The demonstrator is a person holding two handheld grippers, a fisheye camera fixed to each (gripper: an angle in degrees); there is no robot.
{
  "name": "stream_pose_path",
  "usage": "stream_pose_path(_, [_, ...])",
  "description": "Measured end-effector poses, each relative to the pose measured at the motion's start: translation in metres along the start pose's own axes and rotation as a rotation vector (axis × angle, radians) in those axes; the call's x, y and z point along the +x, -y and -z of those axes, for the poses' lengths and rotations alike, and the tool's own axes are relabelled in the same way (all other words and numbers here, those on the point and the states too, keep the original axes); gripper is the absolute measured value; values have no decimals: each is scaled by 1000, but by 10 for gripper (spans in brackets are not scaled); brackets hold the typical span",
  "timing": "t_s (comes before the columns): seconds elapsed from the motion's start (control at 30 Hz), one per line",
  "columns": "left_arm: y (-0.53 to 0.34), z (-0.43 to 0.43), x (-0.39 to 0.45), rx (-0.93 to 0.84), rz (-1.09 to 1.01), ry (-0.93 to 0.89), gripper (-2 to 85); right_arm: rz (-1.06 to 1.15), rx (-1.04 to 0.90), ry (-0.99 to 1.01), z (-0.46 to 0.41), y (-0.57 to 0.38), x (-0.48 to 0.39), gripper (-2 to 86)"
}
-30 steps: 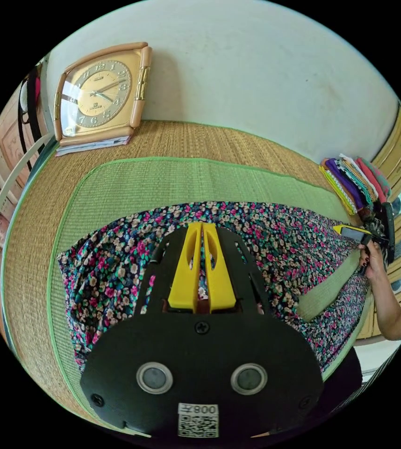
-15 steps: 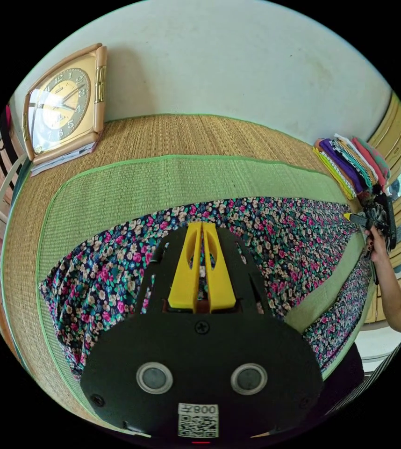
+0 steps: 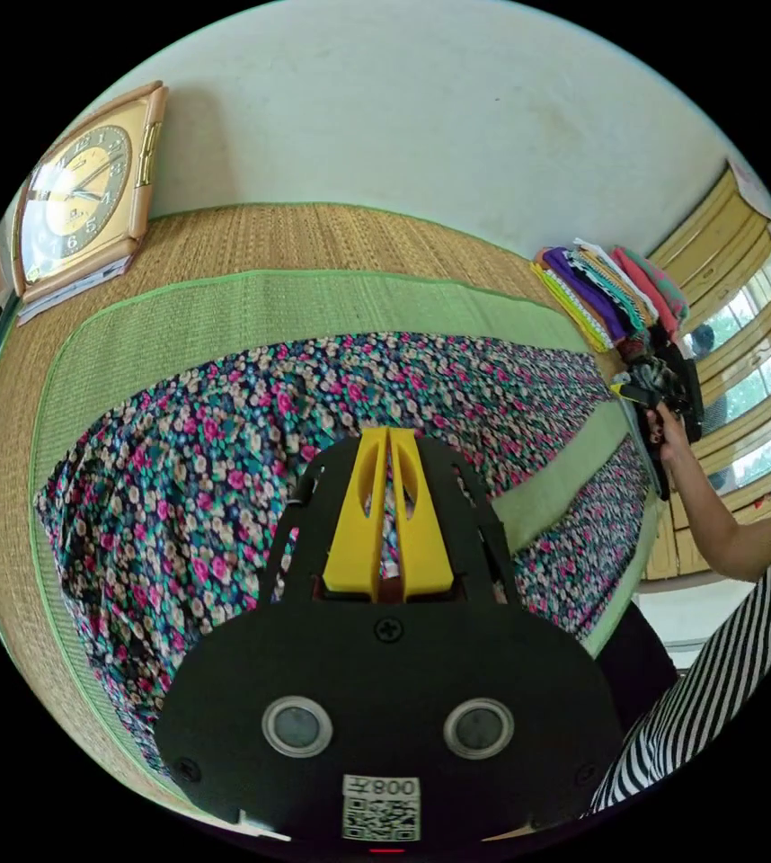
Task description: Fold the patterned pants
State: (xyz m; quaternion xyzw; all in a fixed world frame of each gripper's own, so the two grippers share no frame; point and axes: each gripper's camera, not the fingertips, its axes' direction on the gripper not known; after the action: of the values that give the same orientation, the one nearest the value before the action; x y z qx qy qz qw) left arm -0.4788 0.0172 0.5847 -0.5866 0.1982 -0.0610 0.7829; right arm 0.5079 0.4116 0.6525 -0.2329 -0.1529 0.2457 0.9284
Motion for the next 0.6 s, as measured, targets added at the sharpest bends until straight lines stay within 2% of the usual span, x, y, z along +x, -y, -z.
stream_pose_path(0.1, [-46,7,16,-60,-32,-94,1,5,-14,3,18,-53,2,0])
stream_pose_path(0.27, [-86,-8,13,-189,67,-13,1,-73,-124,-74,-2,-92,21,0])
stream_pose_path(0.37, [-86,-12,6,-190,80,-4,1,-160,-92,47,-3,-94,44,0])
stream_pose_path(0.47, [-91,-10,6,-197,67,24,1,-207,-73,-12,0,-101,56,0])
stream_pose_path(0.6, [-107,5,7,-177,71,-27,1,-213,-68,26,3,-108,57,0])
